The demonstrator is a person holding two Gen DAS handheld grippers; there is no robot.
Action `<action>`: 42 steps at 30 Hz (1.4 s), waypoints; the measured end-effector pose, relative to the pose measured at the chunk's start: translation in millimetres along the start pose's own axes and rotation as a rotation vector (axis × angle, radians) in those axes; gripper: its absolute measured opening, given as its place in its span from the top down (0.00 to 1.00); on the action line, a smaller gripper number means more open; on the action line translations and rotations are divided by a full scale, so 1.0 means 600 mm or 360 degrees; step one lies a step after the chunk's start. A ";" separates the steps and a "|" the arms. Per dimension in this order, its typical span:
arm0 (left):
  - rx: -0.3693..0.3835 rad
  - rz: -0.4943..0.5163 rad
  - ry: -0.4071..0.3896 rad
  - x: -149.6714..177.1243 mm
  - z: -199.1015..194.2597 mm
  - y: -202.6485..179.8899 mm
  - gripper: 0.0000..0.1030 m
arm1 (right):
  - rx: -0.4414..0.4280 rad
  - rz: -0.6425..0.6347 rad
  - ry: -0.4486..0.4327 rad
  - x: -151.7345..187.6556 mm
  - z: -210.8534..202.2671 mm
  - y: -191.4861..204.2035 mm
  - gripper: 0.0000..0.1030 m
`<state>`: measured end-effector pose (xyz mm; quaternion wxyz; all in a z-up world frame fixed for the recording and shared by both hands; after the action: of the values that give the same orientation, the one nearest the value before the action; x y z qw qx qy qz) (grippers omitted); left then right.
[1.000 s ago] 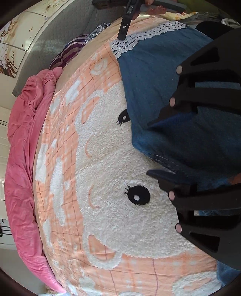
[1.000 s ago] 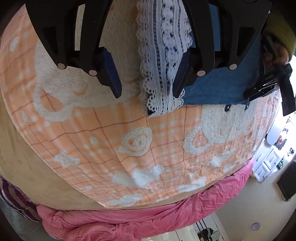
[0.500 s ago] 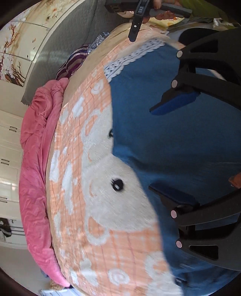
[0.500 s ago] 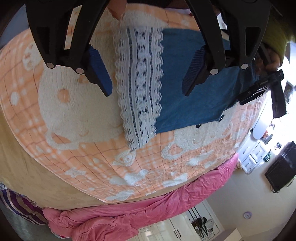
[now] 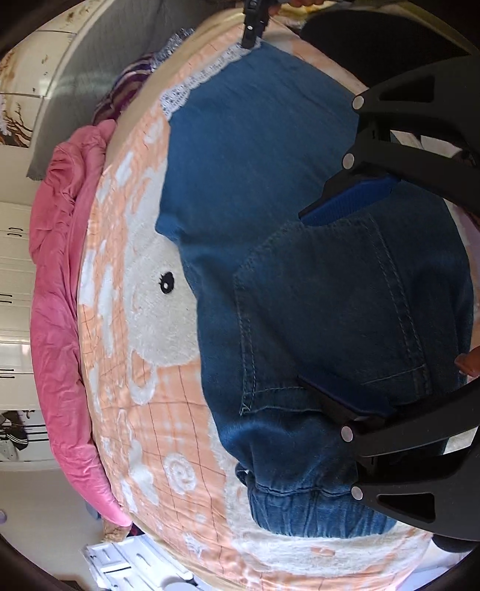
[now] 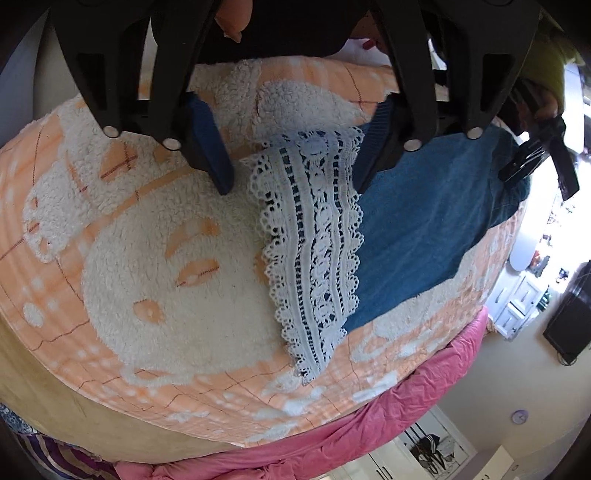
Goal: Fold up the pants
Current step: 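Lay the lace hem down over the denim with the right gripper and release, then press the folded denim flat with both open grippers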
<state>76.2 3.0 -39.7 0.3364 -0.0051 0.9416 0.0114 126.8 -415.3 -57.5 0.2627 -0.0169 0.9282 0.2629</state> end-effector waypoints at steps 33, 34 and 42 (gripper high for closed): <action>-0.0009 -0.0034 0.0003 0.015 -0.001 0.044 0.32 | 0.0344 -0.0177 -0.0077 0.047 -0.033 0.028 0.48; -0.0009 -0.0029 0.0005 0.016 -0.005 0.042 0.32 | 0.0377 -0.0180 -0.0097 0.051 -0.043 0.028 0.48; 0.0070 -0.0053 -0.0133 0.003 -0.092 0.032 0.23 | 0.0321 -0.0207 -0.0285 0.067 -0.102 0.062 0.46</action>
<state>39.8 20.8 2.4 0.3756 -0.0130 0.9266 -0.0146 56.3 -409.3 -15.0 0.3615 -0.0271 0.9196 0.1513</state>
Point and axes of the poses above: each gripper's, at about its wrist camera, not at the fingertips, and z roughly the way its jaws point, y to its left, x to its underside, the point moved 1 cm from there along z, roughly the way its jaws point, and after that the axes turned 5 degrees about -x, right-handed, at the moved point
